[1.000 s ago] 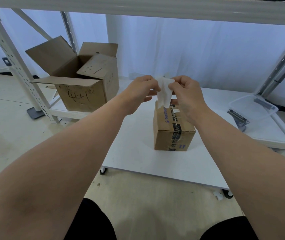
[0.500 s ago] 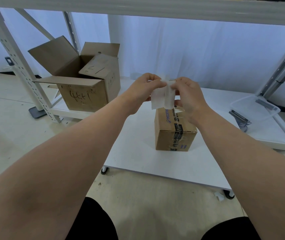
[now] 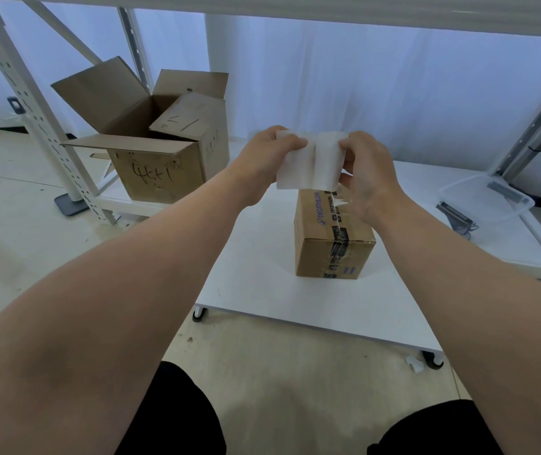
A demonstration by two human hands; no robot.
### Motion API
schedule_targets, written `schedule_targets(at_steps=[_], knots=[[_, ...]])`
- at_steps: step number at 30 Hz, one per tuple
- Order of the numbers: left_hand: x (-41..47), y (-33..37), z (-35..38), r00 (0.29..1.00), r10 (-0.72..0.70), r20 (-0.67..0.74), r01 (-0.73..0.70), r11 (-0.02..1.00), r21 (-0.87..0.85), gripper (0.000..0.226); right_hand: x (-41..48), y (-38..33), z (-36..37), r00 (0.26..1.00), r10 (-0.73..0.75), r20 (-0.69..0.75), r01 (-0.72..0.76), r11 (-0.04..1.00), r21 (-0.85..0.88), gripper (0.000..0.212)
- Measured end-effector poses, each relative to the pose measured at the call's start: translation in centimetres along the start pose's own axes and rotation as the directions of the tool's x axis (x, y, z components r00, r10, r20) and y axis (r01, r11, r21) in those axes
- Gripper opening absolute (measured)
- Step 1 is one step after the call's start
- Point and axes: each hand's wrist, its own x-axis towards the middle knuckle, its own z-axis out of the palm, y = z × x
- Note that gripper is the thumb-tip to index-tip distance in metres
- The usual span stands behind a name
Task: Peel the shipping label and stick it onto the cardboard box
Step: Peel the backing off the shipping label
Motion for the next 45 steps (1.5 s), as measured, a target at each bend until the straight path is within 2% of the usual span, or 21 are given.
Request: schedule_targets(at_steps=[6,10,12,15,25,32,37,39,45], knots=[[0.1,0.2,0.0,0.999,-0.031,0.024,0.033,0.996,-0.082,0.025,0.2,-0.1,0.1,1.000,0.017,-0.010,-0.017,1.000,0.010,0.009],[0.0,0.2,0.0,0.998,-0.035,0.057,0.042,0.992,-0.117,0.005,0.5,0.0,0.1,1.000,0.010,-0.019,-0.009,1.000,0.025,0.027],[0.0,0.0,0.1,0.996,-0.027,0.085,0.035,0.995,-0.093,0.021,0.4,-0.1,0.1,1.000,0.000,-0.009,0.000,1.000,0.015,0.025],[-0.1,-0.2,0.2,0.994,-0.010,0.105,0.020,0.995,-0.098,0.025,0.3,-0.2,0.2,1.000,-0.013,-0.023,0.013,1.000,0.004,0.025],[0.1,-0.1,-0.3,1.000,-0.022,0.002,0.022,0.991,-0.129,0.040,0.7,-0.1,0.0,0.995,0.022,-0.097,-0.011,0.994,0.113,0.022],[0.4,-0.6,-0.6,0.997,-0.022,-0.075,0.015,0.995,-0.098,0.030,1.0,0.1,-0.4,0.991,0.023,-0.132,-0.011,0.996,0.087,0.018],[0.6,-0.9,-0.8,0.993,-0.048,-0.110,0.039,0.996,-0.081,0.030,1.0,0.1,-0.4,0.990,0.028,-0.142,-0.016,0.996,0.085,0.019],[0.5,-0.9,-0.9,0.993,-0.031,-0.116,0.026,0.999,-0.043,0.027,1.0,0.2,-0.4,0.988,0.023,-0.152,-0.012,0.998,0.069,0.020],[0.7,-2.6,-2.1,0.980,0.111,-0.166,-0.047,0.936,0.350,0.022,1.4,0.5,-0.8,0.977,0.033,-0.210,-0.025,0.999,0.042,0.019]])
